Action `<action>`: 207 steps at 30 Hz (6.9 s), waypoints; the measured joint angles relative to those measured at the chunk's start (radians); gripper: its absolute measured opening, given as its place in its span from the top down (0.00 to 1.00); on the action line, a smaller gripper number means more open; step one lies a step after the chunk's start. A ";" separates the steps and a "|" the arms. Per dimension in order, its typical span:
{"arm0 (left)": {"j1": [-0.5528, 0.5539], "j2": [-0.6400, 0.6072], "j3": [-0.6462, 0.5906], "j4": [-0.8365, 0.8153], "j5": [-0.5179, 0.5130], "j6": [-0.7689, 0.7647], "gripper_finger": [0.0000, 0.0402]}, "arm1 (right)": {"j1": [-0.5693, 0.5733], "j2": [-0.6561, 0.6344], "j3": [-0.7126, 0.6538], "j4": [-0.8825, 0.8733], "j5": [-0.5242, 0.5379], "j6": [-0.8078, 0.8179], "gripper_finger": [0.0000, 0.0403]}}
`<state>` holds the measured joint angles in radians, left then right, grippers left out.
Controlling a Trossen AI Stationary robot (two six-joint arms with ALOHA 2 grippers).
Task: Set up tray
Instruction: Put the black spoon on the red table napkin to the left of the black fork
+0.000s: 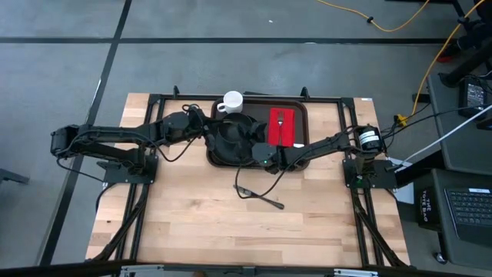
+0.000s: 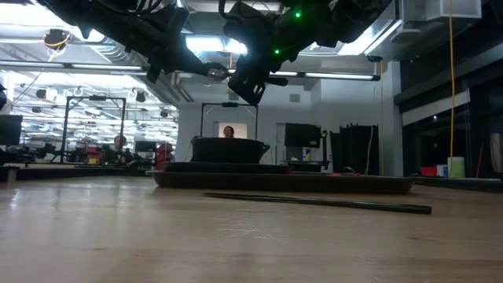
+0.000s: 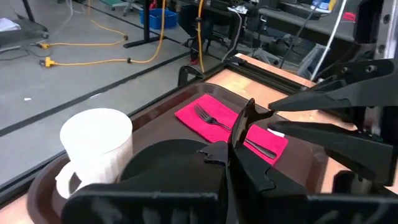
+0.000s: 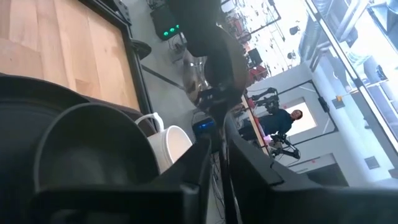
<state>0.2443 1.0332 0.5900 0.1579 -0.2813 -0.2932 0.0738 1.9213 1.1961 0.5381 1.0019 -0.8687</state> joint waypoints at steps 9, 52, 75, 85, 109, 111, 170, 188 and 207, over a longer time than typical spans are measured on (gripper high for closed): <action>0.000 0.000 0.000 0.000 0.047 -0.019 0.99 | 0.000 0.000 -0.001 -0.001 0.000 -0.001 0.91; 0.001 0.000 0.001 0.003 0.092 -0.007 0.99 | 0.001 0.002 -0.002 -0.033 0.061 -0.054 0.97; -0.002 -0.038 0.000 -0.003 0.158 0.098 0.90 | 0.005 0.001 0.000 -0.019 0.141 -0.049 0.97; -0.001 -0.162 0.000 -0.131 0.234 0.187 0.77 | 0.036 -0.005 0.000 -0.027 0.209 -0.016 0.97; -0.002 -0.216 0.000 -0.224 0.229 0.341 0.78 | 0.014 -0.250 -0.001 -0.586 -0.023 0.952 0.97; -0.002 -0.216 0.000 -0.223 0.229 0.341 0.77 | 0.013 -0.249 -0.001 -0.589 -0.020 1.018 0.97; -0.001 -0.216 -0.001 -0.222 0.230 0.341 0.78 | -0.222 -0.199 -0.173 -0.804 -0.230 2.094 0.96; -0.002 -0.216 -0.001 -0.222 0.230 0.341 0.77 | -0.308 -0.022 -0.172 -0.723 -0.337 2.121 0.96; -0.001 -0.216 -0.001 -0.222 0.230 0.341 0.78 | -0.327 -0.015 -0.172 -0.812 -0.368 2.221 0.96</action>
<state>0.2432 0.8169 0.5892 -0.0645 -0.0513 0.0479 -0.2531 1.9060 1.0241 -0.2743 0.6342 1.3520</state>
